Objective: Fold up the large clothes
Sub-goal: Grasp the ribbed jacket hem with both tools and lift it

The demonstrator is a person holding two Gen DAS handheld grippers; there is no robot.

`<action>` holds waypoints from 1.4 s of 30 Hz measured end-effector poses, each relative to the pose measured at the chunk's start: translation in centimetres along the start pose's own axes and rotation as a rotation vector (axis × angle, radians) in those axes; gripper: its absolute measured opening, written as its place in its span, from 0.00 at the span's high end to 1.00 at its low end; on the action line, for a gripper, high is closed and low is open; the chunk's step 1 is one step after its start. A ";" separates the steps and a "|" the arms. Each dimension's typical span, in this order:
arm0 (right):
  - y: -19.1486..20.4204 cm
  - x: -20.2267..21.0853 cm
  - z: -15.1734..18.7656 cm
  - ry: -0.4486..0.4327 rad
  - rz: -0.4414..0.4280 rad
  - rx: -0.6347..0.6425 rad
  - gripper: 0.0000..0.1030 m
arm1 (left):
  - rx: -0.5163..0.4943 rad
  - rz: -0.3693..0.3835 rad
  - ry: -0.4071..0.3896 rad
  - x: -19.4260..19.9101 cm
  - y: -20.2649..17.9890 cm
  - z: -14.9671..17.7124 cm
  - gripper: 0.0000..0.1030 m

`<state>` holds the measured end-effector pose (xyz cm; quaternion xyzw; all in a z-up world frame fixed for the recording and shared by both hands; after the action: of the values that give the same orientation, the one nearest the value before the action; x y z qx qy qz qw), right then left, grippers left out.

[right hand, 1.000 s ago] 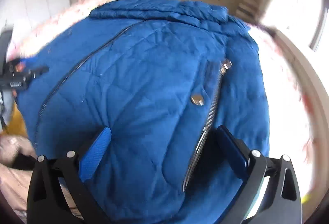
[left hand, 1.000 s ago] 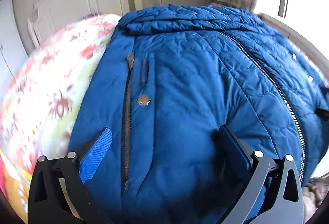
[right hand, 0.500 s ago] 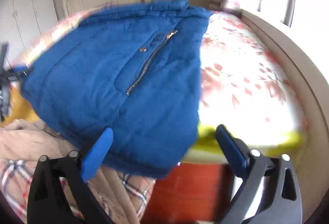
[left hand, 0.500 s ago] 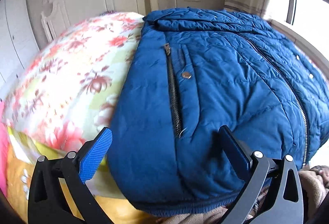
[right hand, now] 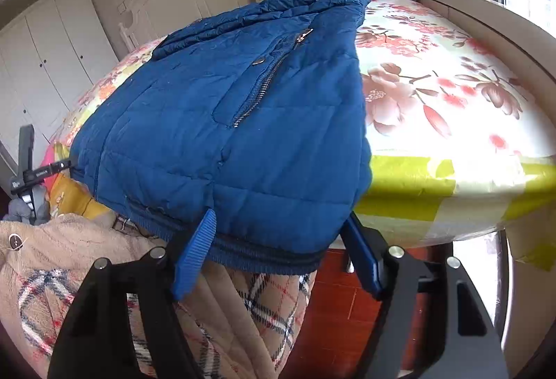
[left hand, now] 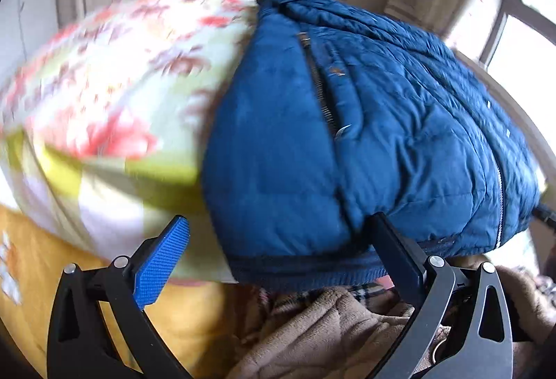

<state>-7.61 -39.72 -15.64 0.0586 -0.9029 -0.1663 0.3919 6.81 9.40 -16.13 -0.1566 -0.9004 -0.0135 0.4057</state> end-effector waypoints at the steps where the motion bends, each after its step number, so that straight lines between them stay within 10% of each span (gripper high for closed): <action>1: -0.3 -0.3 0.0 0.003 -0.001 -0.020 0.30 | 0.028 0.026 -0.001 -0.2 0.5 0.1 0.04; 8: -0.2 -1.4 -0.1 0.021 -0.008 -0.039 0.35 | -0.010 0.069 -0.033 -0.4 0.1 0.0 0.05; 11: 0.4 -0.8 0.1 0.011 -0.018 -0.006 0.67 | -0.030 0.112 -0.047 0.6 -0.4 0.2 0.35; 15: 1.4 1.8 0.3 -0.003 -0.069 0.052 0.79 | -0.092 0.063 -0.104 3.6 -1.8 0.3 0.61; 21: 2.7 2.2 -1.4 -0.073 -0.110 0.063 0.74 | -0.092 0.036 -0.123 3.1 -2.4 -1.4 0.59; 34: 3.6 3.3 -1.2 -0.128 0.032 0.138 0.57 | -0.124 -0.018 -0.133 0.9 -3.1 -2.4 0.19; 42: 1.7 3.2 -0.9 -0.138 0.081 0.057 0.46 | -0.140 -0.032 -0.135 0.8 -3.3 -2.3 0.17</action>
<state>-9.11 -39.08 -12.31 0.0215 -0.9337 -0.1282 0.3336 7.08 6.13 -13.66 -0.1709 -0.9249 -0.0724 0.3319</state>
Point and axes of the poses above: each gripper's, at about its wrist camera, not at the fingertips, and x roughly against the way its jaws point, y to its left, z to its underside, the point moved 1 cm from there along -x, roughly the way its jaws point, and after that the axes turned 6 degrees about -x, right-handed, at the moved point
